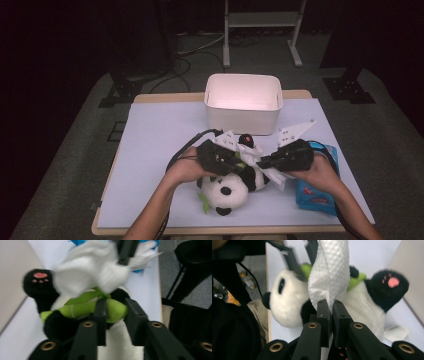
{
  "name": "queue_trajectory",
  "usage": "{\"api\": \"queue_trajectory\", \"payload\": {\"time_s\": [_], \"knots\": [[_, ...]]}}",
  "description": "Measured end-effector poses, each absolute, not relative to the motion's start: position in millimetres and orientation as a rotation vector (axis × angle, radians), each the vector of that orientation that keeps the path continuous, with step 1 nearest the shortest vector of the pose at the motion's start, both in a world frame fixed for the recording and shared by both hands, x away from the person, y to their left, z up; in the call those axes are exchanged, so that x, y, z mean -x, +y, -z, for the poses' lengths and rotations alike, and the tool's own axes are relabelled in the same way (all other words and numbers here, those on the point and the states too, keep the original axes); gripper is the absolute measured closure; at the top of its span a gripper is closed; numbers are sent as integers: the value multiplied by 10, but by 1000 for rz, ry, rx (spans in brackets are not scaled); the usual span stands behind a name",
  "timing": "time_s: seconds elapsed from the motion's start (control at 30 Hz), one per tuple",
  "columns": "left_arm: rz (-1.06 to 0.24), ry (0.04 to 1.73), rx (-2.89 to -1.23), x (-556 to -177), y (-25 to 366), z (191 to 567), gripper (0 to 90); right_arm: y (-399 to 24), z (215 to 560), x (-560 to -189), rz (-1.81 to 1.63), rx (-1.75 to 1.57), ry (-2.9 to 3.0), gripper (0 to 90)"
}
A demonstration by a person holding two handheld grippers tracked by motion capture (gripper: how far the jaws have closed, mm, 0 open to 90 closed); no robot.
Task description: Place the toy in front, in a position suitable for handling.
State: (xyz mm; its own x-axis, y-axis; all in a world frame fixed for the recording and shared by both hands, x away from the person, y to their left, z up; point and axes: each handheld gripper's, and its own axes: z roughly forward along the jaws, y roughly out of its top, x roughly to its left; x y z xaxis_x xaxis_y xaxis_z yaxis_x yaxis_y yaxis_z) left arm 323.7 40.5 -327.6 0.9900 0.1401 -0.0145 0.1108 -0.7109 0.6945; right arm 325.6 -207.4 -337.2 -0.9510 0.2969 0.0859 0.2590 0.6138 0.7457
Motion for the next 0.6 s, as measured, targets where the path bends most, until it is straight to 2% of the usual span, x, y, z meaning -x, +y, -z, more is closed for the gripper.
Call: {"api": "queue_trajectory", "payload": {"time_s": [0.13,0.23,0.6], "knots": [[-70,172,-2376,-3190,422,3343,604,-2048,3526,-3298,-1248,-515,2831,847],[-72,176,-2382,-3170,448,3408,572,-2032,3578,-3298,-1234,-520,2845,848],[-118,221,-2333,-3090,605,3479,511,-2037,3444,-3317,-1254,-527,2810,848]]}}
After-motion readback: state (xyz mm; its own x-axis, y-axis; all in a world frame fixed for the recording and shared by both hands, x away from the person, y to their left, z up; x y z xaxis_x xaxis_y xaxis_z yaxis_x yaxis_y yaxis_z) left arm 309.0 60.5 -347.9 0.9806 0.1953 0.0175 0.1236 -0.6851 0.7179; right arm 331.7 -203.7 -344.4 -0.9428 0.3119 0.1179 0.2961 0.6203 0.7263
